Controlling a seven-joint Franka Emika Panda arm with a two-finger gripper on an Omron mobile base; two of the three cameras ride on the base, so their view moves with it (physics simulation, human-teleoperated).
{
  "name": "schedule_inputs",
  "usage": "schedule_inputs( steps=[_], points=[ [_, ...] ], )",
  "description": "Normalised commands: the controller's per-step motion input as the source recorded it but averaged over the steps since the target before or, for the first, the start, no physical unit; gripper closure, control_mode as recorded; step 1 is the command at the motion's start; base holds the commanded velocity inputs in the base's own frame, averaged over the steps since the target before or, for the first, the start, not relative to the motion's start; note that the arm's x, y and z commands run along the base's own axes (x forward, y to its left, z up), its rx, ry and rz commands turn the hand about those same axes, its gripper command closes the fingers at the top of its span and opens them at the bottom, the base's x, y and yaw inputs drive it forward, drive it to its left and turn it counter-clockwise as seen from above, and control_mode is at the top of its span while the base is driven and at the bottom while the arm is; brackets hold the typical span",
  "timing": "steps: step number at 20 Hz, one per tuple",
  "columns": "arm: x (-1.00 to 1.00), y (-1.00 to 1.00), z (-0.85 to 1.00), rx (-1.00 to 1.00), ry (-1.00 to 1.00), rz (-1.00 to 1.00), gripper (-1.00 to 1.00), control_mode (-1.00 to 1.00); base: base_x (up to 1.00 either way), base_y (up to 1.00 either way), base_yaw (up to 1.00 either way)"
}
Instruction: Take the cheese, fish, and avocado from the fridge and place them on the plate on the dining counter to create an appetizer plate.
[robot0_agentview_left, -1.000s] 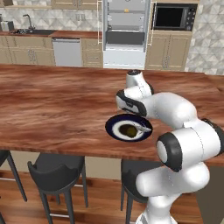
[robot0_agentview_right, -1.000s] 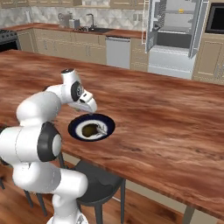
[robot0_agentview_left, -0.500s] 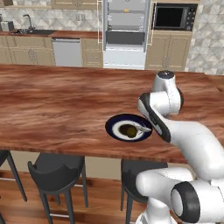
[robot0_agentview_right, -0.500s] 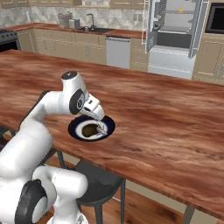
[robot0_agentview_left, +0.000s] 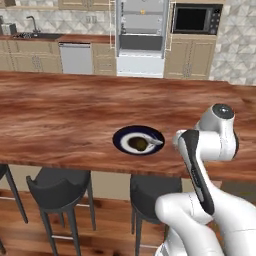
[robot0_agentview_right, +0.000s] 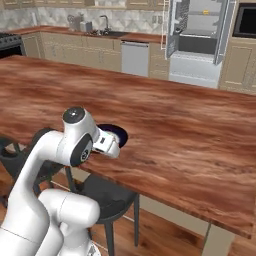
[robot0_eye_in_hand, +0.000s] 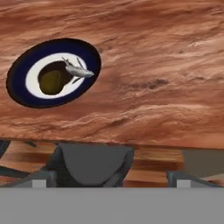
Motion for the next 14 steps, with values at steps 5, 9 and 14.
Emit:
schedule_inputs(
  steps=[5,9,14],
  points=[
    [0.0,0.0,0.0,0.0,0.0,0.0,-1.0,1.0,-1.0,-1.0,0.03],
    [0.0,0.0,0.0,0.0,0.0,0.0,-1.0,1.0,-0.72,-1.0,0.0],
    [0.0,0.0,0.0,0.0,0.0,0.0,-1.0,1.0,-0.46,-1.0,-0.01]
  ],
)
